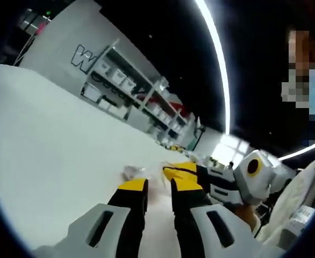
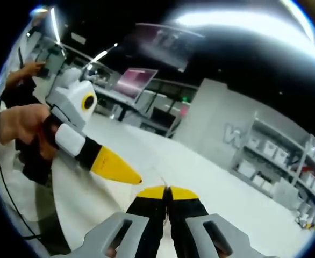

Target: Open the resealable bag by pulling the two sides of the seal apart until the entire bag opening is separated and visibly accessible.

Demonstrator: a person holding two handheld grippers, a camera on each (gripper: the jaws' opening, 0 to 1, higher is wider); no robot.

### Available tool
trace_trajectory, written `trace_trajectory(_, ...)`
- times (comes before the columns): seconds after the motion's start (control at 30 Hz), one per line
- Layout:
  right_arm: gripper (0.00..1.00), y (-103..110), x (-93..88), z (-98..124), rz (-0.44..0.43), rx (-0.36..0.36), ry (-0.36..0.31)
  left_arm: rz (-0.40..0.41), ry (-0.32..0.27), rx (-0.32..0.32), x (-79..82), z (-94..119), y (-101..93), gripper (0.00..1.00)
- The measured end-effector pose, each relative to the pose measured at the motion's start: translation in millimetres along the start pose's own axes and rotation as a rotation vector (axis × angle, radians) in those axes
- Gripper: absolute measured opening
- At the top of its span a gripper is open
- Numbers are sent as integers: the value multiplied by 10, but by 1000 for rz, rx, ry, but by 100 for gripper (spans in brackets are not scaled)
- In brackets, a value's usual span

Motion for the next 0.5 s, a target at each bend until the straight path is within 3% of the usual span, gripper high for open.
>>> trace_trajectory(0.2,0,-11,8,11,1,-7,-3,-17,-21,7,57,48,5,18)
trace_trajectory(0.5,0,-12,8,22,-4,-11,-3,-159,-74,46,231,141,-7,24)
Point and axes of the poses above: the point that each gripper's makers call its tool centre point, and the gripper's own axes: z roughly backward along the fingers, y roughly to its left, x roughly out of its top, the point moved 1 cm from there along z, roughly backward along the fingers, and after that the axes turned 3 degrees about -x, right-handed, at the moved point
